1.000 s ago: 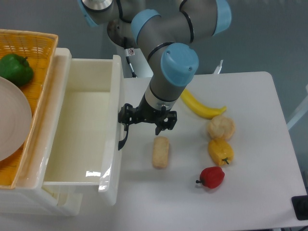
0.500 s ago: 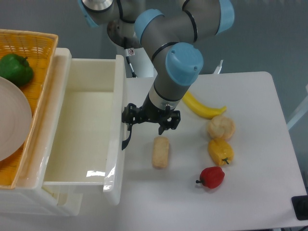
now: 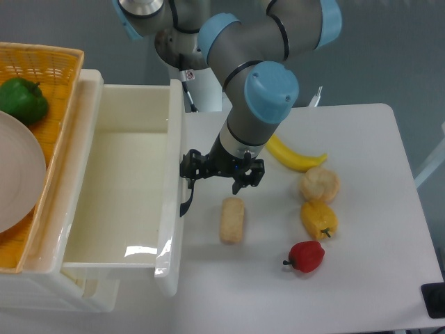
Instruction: Slide open the top white drawer
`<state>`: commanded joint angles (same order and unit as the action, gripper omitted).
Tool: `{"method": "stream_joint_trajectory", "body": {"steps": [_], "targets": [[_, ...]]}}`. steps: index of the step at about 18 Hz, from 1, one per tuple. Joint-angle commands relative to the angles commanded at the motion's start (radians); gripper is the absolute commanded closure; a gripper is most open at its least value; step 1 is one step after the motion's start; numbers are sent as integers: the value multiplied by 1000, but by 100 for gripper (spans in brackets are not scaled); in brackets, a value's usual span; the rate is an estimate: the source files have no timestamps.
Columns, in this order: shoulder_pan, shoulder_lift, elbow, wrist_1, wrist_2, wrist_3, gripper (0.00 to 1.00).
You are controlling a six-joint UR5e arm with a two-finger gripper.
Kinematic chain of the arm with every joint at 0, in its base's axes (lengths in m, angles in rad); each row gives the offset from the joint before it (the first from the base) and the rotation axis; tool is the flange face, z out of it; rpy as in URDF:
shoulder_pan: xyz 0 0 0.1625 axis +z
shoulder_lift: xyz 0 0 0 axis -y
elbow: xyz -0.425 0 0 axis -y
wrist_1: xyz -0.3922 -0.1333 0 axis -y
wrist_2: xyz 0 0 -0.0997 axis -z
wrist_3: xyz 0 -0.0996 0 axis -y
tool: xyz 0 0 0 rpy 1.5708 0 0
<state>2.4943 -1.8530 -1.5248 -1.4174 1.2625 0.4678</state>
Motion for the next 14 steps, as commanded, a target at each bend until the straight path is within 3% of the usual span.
{"method": "stream_joint_trajectory", "body": {"steps": [14], "targets": [[3,-3,-11,3,-26,-2,0]]}}
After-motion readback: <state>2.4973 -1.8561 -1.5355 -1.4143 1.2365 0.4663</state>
